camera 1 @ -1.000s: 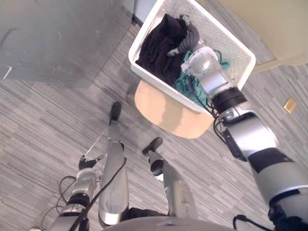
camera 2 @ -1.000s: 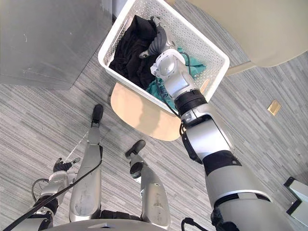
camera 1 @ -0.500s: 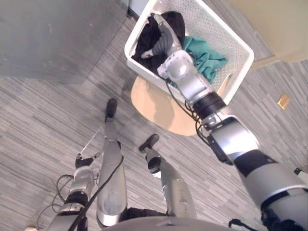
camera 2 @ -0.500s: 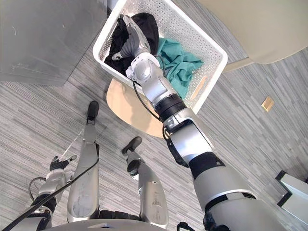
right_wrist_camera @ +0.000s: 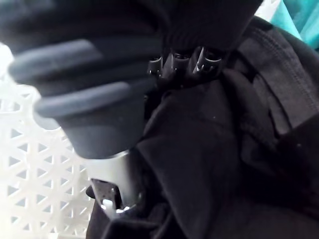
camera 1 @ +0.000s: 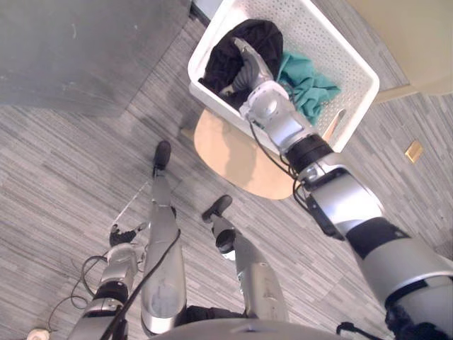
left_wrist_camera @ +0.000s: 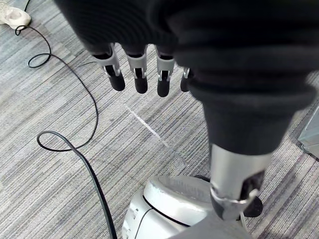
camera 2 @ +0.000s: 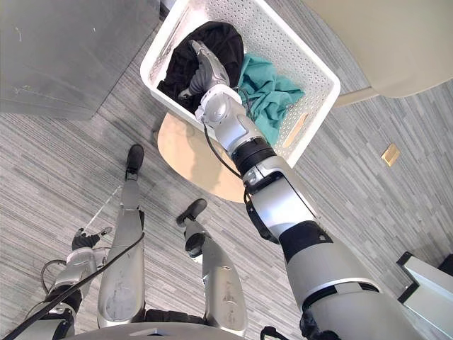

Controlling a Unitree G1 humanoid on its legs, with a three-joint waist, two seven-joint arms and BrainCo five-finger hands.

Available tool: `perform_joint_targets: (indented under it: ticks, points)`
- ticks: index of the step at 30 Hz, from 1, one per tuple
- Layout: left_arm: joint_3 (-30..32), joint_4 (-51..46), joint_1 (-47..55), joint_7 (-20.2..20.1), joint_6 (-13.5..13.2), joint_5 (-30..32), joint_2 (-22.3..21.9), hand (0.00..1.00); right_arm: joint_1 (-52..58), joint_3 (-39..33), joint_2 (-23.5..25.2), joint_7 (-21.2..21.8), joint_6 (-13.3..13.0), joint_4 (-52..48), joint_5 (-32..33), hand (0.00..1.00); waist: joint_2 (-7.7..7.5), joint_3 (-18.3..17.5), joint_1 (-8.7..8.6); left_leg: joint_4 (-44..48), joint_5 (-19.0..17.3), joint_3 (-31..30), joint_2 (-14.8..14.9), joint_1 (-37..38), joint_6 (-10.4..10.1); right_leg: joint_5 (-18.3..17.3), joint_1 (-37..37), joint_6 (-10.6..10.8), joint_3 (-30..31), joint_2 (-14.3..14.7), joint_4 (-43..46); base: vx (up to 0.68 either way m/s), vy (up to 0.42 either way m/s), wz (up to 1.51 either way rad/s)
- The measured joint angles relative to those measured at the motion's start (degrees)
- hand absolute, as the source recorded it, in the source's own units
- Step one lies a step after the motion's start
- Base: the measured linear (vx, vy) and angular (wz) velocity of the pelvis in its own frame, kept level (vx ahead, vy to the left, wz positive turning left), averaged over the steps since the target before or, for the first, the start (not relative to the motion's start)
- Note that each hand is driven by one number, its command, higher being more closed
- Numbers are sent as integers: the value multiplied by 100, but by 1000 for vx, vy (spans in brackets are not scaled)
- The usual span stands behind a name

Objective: Pick up the laundry basket with both hands and put the clothes into the washing machine.

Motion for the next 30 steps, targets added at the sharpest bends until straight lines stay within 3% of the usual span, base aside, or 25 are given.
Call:
perform_joint_targets:
  ticks: [9, 10, 30]
  points:
    - [-176, 11, -1, 8, -26, -106, 73, 0, -53, 0, -11, -8, -2, 334, -85, 0, -1, -1, 1, 4, 3, 11, 11, -23, -3, 1, -32, -1, 13, 6, 0, 38, -36, -1]
    - [-186, 10, -1, 22, -28, -107, 75, 0, -54, 0, -11, -7, -2, 344, -128, 100, -1, -2, 2, 5, 3, 12, 12, -24, -3, 1, -34, -1, 14, 6, -1, 47, -41, -1]
    - [-294, 7, -1, 44, -86, -108, 103, 0, 50, 127, -110, -4, 1, 465, -362, 100, 2, -5, 23, -1, 4, 29, 0, -50, -5, -1, -97, -2, 51, 1, 15, 11, -10, -1]
